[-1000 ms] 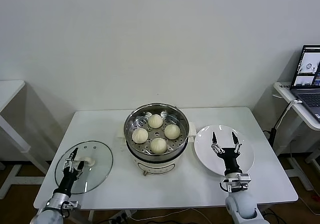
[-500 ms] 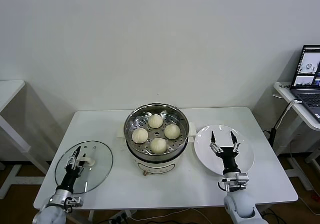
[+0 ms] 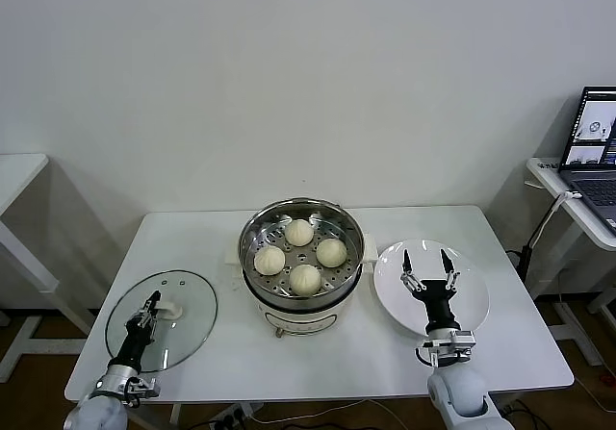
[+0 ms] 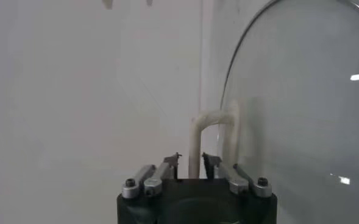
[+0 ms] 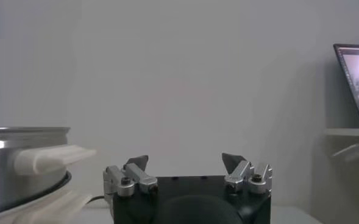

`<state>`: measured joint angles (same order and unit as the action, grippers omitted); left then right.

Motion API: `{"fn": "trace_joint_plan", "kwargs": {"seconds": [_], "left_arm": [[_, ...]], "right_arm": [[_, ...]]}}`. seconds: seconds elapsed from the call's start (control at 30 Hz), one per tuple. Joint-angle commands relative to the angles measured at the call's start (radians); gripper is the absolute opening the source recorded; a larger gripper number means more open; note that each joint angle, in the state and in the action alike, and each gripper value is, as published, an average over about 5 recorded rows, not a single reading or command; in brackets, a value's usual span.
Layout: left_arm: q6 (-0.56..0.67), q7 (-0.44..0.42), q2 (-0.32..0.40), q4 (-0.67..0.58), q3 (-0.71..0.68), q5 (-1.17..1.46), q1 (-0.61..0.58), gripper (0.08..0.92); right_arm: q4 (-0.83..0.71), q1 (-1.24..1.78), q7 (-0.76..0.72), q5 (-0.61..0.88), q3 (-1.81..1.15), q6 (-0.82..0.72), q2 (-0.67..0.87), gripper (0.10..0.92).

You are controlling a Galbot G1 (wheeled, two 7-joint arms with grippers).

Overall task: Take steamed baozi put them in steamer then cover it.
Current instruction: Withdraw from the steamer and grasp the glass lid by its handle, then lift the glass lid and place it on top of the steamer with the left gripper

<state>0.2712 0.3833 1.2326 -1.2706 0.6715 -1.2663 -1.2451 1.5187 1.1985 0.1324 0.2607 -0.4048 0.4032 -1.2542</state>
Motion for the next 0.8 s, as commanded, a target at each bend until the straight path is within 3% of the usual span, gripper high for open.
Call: {"fn": "trace_joint_plan", "kwargs": {"seconds": [0.03,0.17,0.5,0.63,0.8], "left_arm": [[-0.008,-0.001,-0.001,-0.031,0.010,0.009,-0.005,0.211],[-0.086,-0.032,-0.015,-0.154,0.043,0.046,-0.049,0.192],[-0.309,-0.177,-0.073,-0.627,0.097,0.211,-0.129,0.192],[-0.413,-0.243,-0.084,-0.790,0.021,0.230,-0.109,0.192],[-0.567,-0.327,-0.071,-0.921,-0.186,0.210,-0.029,0.192]], "right_arm": [[-0.001,0.000,0.000,-0.008,0.001,0.003,-0.004,0.823],[-0.004,0.000,0.000,-0.014,0.003,0.004,-0.007,0.823],[-0.006,-0.008,0.001,-0.021,0.004,0.003,-0.010,0.823],[-0.008,-0.008,0.003,-0.022,0.000,0.002,-0.010,0.823],[-0.009,-0.009,0.013,-0.022,-0.006,-0.008,-0.008,0.823]]}}
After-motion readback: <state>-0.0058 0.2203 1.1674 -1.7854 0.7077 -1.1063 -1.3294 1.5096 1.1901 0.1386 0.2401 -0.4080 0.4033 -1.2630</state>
